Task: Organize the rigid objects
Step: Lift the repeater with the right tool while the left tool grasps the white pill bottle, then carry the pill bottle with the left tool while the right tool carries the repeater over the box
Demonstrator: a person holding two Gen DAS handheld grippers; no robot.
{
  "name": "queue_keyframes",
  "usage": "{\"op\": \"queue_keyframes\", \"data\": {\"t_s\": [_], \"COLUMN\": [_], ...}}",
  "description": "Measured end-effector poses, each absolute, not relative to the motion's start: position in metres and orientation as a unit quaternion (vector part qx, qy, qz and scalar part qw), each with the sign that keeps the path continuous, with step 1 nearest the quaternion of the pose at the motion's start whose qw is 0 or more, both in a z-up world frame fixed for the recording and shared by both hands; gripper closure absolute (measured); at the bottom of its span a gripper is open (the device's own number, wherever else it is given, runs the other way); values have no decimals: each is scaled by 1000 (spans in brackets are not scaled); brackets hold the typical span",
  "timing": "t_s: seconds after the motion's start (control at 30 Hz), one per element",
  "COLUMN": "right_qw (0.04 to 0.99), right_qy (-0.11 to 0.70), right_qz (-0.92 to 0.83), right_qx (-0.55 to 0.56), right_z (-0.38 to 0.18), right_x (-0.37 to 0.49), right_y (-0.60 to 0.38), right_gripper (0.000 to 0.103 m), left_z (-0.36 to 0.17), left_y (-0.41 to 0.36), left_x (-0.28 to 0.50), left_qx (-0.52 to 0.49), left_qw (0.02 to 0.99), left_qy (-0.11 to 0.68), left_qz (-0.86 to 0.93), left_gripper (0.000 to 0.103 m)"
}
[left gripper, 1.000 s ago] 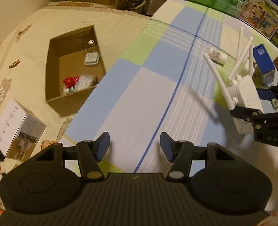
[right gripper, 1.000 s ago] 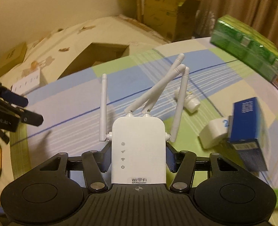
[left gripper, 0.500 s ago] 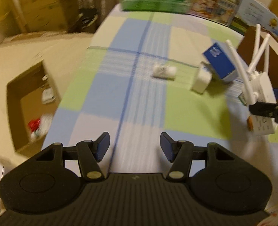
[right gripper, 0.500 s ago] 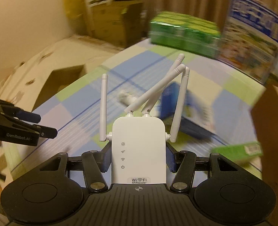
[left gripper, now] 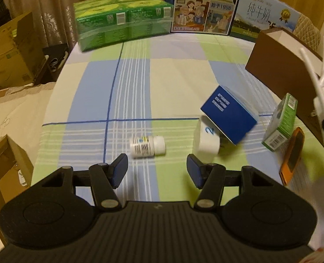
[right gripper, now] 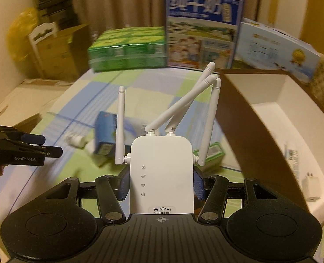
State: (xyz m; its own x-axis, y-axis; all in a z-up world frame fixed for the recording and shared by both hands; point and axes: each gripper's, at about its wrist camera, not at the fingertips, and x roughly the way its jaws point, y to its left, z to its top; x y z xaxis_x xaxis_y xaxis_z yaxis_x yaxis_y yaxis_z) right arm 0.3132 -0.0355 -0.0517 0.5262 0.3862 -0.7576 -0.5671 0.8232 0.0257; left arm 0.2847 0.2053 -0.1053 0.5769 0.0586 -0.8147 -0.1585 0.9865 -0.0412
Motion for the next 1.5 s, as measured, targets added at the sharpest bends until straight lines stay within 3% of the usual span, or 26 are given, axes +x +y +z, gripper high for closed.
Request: {"op": "queue_keyframes", "data": {"t_s": [0.6, 0.9, 1.5], "right_qw": [875, 872, 870], "right_qy": [418, 423, 419], "right_qz": [231, 231, 245], "right_qx": [-82, -80, -86], "right_z": [-55, -57, -56], "right_x": [360, 364, 355], "right_y": [-54, -56, -55], "right_gripper": [50, 50, 50], "left_z": [-142, -151, -128], "left_y": [218, 218, 211], "left_x": [336, 338, 313], "left_qx": [-32, -26, -32], "left_qw": [868, 860, 868], "left_qy": [492, 505, 489], "left_qz": [64, 66, 80], "left_gripper": [51, 61, 61]}}
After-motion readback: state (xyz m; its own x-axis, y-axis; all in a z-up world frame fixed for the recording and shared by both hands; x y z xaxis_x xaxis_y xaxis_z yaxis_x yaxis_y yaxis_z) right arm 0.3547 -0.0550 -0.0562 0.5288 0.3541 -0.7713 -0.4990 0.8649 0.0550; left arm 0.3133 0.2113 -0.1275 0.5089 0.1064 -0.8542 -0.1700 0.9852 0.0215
